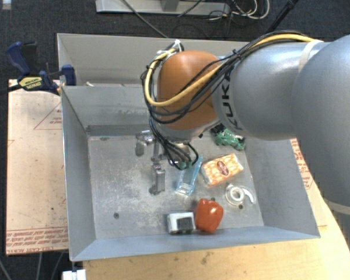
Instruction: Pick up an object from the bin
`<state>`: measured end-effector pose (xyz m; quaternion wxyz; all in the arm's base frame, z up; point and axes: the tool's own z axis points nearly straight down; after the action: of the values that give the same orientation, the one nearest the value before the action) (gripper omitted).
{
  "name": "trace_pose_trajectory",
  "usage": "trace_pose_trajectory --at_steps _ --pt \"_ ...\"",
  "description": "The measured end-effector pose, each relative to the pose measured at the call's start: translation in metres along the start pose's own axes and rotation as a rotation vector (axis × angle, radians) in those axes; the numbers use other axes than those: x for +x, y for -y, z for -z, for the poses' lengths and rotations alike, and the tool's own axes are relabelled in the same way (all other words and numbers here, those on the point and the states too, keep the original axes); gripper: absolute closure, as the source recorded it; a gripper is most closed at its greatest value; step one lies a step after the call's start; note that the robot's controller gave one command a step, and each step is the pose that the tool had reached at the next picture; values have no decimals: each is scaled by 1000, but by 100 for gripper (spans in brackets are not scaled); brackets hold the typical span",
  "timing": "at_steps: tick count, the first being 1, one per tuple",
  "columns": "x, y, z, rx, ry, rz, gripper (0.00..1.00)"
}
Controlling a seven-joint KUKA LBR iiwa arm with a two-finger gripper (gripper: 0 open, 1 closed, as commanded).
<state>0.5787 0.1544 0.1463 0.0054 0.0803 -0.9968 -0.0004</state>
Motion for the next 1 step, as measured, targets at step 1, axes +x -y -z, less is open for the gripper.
trace_pose_trajectory --at_steps 1 --pt "-21 27 -2 -4 24 -235 0"
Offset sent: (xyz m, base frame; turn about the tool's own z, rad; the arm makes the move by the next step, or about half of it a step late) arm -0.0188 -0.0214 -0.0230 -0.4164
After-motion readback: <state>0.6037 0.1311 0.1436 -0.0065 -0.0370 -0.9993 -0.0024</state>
